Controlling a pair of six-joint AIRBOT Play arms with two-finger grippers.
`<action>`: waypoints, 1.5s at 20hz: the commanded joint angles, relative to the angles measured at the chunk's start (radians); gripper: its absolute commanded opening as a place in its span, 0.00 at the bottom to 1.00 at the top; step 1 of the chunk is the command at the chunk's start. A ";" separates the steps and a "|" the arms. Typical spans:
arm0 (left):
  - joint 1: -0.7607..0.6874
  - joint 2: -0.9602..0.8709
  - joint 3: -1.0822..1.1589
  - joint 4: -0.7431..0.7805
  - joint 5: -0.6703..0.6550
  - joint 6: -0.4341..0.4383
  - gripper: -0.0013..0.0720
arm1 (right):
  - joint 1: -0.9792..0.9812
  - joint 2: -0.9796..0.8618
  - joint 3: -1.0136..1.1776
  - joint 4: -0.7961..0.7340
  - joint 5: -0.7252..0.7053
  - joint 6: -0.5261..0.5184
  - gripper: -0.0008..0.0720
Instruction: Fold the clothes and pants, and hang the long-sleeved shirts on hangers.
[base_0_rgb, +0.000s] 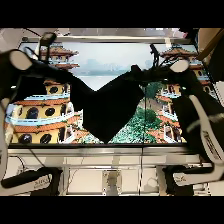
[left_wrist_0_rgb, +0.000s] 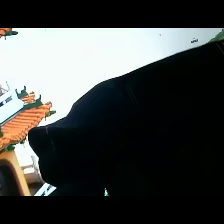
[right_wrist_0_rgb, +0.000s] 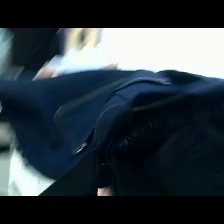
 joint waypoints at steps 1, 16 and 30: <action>0.000 -0.112 0.001 -0.117 0.076 0.003 0.04 | -0.051 -0.179 0.045 0.022 -0.165 -0.075 0.05; -0.583 0.036 -0.267 0.187 -0.090 -0.322 0.04 | -0.185 -0.176 0.343 -0.759 0.605 -0.121 0.05; -0.691 -0.089 -0.441 0.182 0.111 -0.488 0.04 | -0.184 -0.185 0.016 -0.805 0.266 -0.050 0.06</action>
